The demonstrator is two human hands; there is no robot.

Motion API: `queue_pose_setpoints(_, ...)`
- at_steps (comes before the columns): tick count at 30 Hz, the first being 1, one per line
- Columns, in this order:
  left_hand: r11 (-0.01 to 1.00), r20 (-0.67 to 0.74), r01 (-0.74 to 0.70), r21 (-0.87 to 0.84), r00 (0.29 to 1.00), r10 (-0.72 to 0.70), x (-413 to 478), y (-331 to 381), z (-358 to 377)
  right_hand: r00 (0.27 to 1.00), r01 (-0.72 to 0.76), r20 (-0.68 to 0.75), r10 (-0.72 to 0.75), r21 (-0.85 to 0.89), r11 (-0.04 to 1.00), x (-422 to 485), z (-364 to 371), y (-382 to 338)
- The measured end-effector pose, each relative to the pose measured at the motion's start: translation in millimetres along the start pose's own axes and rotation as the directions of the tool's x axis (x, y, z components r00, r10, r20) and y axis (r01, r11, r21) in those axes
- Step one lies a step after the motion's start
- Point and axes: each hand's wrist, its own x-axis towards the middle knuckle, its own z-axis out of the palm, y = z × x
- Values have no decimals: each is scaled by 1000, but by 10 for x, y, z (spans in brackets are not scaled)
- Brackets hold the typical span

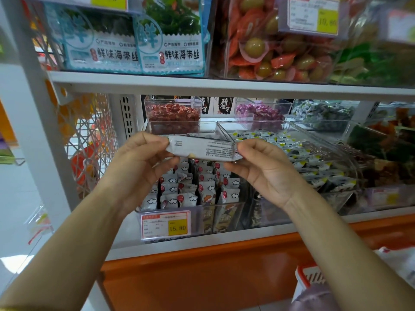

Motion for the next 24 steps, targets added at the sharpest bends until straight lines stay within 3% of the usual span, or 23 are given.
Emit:
queue_pose_setpoints(4,973,9,-99,209,995,100,-15,-7,-18,992,93,-59,-110,-241,966,26,-25,77)
queue_pose_setpoints(7,936,16,-123,329,992,124,-29,-7,17,979,121,-88,-181,-461,879,16,-5,111)
queue_pose_setpoints(12,905,66,-98,414,995,77,-59,10,73,944,166,-119,-308,-634,756,16,30,142)
queue_pose_setpoints(17,671,81,-118,732,993,87,-86,-25,128,905,196,-115,-409,-740,643,2,113,188)
queue_pose_setpoints(19,666,51,-111,737,993,109,-82,-35,136,889,217,-105,-445,-761,612,7,133,201)
queue_pose_setpoints(24,776,-5,-61,628,997,82,-47,-60,104,896,236,-48,-442,-791,564,-7,180,211)
